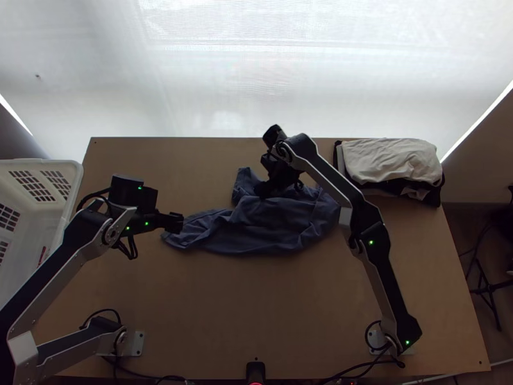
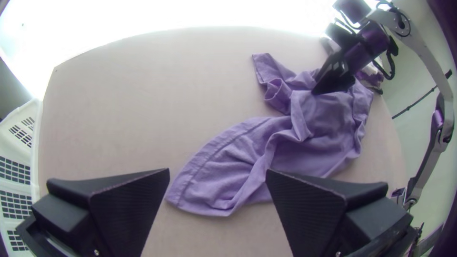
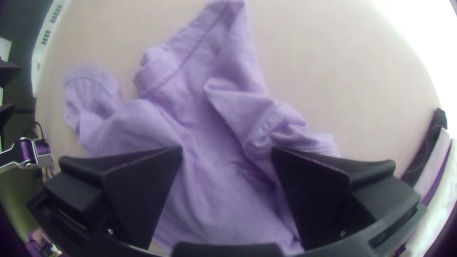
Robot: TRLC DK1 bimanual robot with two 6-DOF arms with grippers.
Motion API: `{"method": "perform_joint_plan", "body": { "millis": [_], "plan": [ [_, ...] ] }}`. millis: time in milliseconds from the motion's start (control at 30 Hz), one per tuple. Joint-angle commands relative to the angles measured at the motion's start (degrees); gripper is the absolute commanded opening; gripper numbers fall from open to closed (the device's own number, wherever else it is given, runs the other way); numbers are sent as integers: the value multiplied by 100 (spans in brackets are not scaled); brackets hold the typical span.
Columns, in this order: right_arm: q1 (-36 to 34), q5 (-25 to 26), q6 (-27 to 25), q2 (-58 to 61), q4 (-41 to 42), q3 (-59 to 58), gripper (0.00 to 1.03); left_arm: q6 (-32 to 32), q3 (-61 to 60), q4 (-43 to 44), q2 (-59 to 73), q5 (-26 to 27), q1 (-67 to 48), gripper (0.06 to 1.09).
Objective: Fold the t-shirt
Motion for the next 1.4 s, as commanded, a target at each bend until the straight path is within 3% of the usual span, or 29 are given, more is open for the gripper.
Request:
{"method": "perform_joint_plan", "body": {
  "millis": [0,500,633,667,1167,1200,1233,1267,1367],
  "plan": [
    [-63,108,-13,11,32,6,87,-42,-63,-56,-116,6,28,104],
    [-239,371,13,38,226,6,87,-165,-98,-56,-133,6,-16,104],
    [-239,398,22,46,331,6,55,-183,-98,-56,-133,6,-16,104],
    [-239,398,13,55,340,6,52,-191,-98,-56,-133,6,-16,104],
    [-142,424,31,231,349,-100,52,-218,-124,-56,-274,6,19,104],
    [-124,424,22,222,366,-100,39,-227,-133,-56,-283,-3,19,104],
    [-107,424,-5,205,472,-100,17,-227,-133,-56,-292,6,19,104],
    [-107,424,-5,170,542,-100,2,-235,-133,-56,-300,6,28,104],
    [-107,521,4,-77,524,-249,3,-235,-133,-56,-353,6,45,104]
  ]
}}
